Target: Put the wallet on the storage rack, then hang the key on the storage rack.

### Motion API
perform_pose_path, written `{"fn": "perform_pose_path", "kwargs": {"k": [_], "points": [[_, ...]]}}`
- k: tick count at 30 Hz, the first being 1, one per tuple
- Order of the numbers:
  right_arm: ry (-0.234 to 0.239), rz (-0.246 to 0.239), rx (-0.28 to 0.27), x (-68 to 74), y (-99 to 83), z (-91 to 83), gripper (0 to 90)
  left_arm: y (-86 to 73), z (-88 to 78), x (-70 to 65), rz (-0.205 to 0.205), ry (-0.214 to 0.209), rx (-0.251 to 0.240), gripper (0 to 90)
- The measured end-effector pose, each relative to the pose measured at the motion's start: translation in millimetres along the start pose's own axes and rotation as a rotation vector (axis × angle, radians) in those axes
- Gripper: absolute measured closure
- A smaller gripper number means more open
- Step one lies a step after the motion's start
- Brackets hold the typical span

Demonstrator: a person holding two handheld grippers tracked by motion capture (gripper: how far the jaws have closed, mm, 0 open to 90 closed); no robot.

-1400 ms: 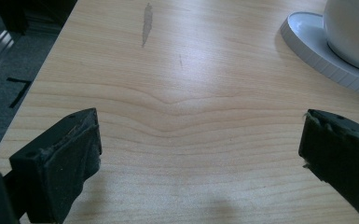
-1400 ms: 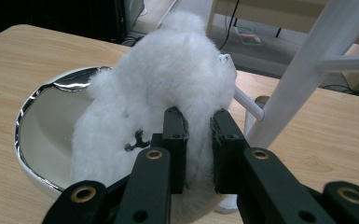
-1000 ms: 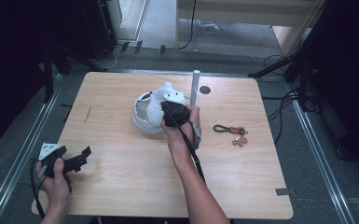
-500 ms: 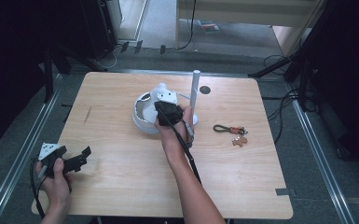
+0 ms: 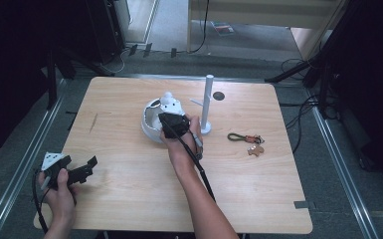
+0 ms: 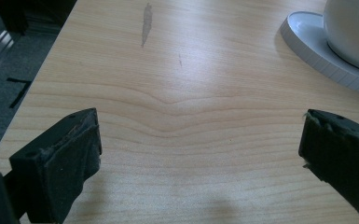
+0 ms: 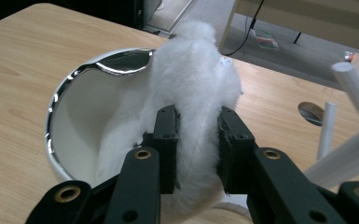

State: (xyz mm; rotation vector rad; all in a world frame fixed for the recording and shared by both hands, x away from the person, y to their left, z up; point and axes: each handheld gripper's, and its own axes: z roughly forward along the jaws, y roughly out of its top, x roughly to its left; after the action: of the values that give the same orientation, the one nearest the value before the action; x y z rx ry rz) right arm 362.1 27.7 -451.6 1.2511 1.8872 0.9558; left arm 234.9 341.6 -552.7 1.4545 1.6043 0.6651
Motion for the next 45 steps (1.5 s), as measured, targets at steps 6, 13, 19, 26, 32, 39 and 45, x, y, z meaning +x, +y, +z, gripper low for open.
{"fn": "perform_pose_path", "kwargs": {"k": [6,13,19,26,32,39,45], "points": [[0.03,0.006,0.008,2.6,-1.4,1.6,68.1,0.0,0.1,0.0,0.001,-0.001,0.002,0.0],[0.131,0.024,0.005,-7.3,-0.7,-2.8,45.7,0.3,0.5,0.1,0.002,-0.003,0.001,0.0],[0.176,0.001,-0.005,-14.7,-0.5,-17.3,36.4,0.2,0.5,-0.1,0.002,-0.003,-0.001,0.0],[0.192,-0.008,-0.021,-28.9,-4.3,-39.0,32.9,0.2,0.5,-0.5,0.002,0.0,-0.001,0.0],[0.233,-0.038,-0.008,-41.0,-15.7,-48.8,29.5,0.1,0.5,-0.5,0.002,-0.001,-0.005,0.0],[0.242,-0.059,-0.001,-60.4,-28.4,-57.9,29.8,0.0,0.0,-1.0,0.005,-0.001,0.0,0.0],[0.233,-0.085,0.013,-79.9,-37.0,-64.4,30.5,0.1,0.2,-0.4,0.007,-0.001,0.001,0.0]]}}
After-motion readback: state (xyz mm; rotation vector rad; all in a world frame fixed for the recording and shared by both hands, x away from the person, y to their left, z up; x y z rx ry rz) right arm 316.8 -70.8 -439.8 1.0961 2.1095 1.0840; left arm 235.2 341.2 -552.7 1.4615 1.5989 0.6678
